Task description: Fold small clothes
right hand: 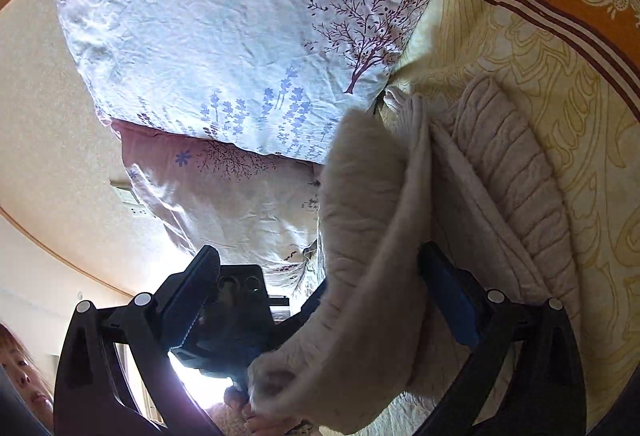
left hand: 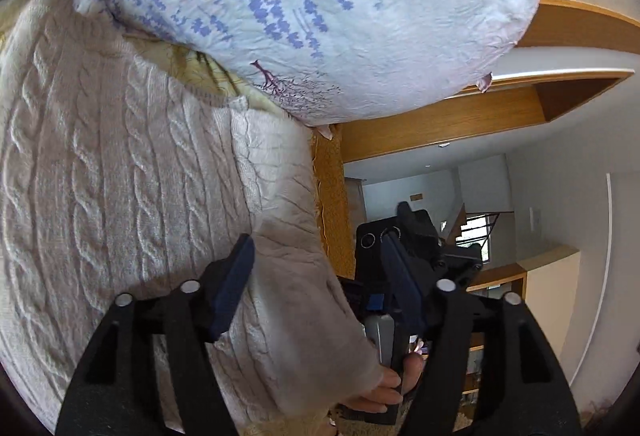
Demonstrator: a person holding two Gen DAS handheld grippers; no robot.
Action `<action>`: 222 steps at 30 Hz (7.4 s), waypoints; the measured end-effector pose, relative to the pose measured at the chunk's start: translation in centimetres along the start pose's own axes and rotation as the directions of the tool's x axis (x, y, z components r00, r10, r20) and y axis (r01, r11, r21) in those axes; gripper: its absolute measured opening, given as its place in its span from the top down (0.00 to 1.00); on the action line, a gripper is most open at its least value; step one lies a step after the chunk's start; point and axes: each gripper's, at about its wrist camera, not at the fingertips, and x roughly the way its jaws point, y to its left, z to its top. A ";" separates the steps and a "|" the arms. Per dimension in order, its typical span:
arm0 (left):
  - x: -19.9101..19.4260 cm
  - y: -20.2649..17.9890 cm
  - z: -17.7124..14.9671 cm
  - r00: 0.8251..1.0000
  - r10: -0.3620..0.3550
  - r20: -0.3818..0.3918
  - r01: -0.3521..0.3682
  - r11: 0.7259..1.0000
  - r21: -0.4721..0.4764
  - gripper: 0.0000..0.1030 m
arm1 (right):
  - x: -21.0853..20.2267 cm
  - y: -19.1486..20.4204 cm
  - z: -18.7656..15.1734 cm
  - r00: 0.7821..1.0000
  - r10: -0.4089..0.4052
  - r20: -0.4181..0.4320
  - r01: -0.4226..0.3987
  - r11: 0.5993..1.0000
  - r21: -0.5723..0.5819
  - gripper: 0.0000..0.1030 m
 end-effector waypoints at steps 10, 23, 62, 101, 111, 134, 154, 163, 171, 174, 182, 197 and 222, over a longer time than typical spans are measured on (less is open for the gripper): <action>-5.5 -1.8 -2.2 0.929 0.357 0.096 -0.369 0.891 0.265 0.22 | 1.4 1.2 1.1 0.979 -0.197 -0.052 0.191 0.976 -0.103 0.16; -7.5 -4.0 -8.9 0.772 0.541 0.335 -0.620 0.520 0.588 0.17 | 1.2 4.6 2.5 0.891 -0.445 0.093 0.450 0.837 -0.310 0.49; -6.1 -3.1 -10.1 0.756 0.612 0.233 -0.592 0.487 0.643 0.20 | 1.0 5.9 3.2 0.769 -0.600 0.223 0.634 0.667 -0.392 0.61; -6.9 -2.7 -12.7 0.690 0.650 0.320 -0.654 0.369 0.661 0.85 | -5.4 5.3 -7.9 0.814 -0.491 0.312 0.581 0.706 -0.405 0.90; -7.4 -3.4 -11.9 0.726 0.627 0.282 -0.633 0.452 0.628 0.86 | -6.6 5.7 -7.2 0.774 -0.523 0.357 0.632 0.674 -0.383 0.91; -5.8 -1.0 -12.4 0.687 0.704 0.180 -0.644 0.475 0.600 0.81 | -6.7 2.0 -7.9 0.757 -0.565 0.329 0.651 0.697 -0.301 0.91; -5.4 -0.1 -12.0 0.719 0.686 0.113 -0.598 0.529 0.602 0.83 | -8.2 -0.3 -8.1 0.710 -0.632 0.310 0.699 0.686 -0.202 0.94; -11.3 -2.8 -11.6 0.788 0.577 0.214 -0.573 0.561 0.598 0.24 | -8.8 4.2 -2.1 0.822 -0.466 0.328 0.546 0.808 -0.222 0.40; -8.8 -5.0 -5.3 0.696 0.634 0.337 -0.707 0.525 0.474 0.08 | -2.5 4.6 2.6 0.836 -0.511 0.203 0.547 0.808 -0.220 0.52; -6.4 -5.6 -3.6 0.680 0.653 0.332 -0.717 0.501 0.484 0.04 | -1.2 4.3 2.7 0.828 -0.535 0.170 0.561 0.793 -0.238 0.57; -2.2 -5.3 -2.7 0.688 0.674 0.271 -0.688 0.485 0.540 0.04 | -1.3 5.4 0.5 0.767 -0.582 0.270 0.641 0.695 -0.325 0.93; 0.4 -2.4 -2.7 0.622 0.757 0.200 -0.708 0.435 0.557 0.02 | -1.0 1.4 0.5 0.724 -0.634 0.273 0.689 0.690 -0.222 0.89; -3.2 2.6 1.3 0.794 0.602 -0.087 -0.572 0.788 0.227 0.02 | -2.4 0.1 3.5 0.870 -0.492 -0.043 0.482 0.865 -0.141 0.21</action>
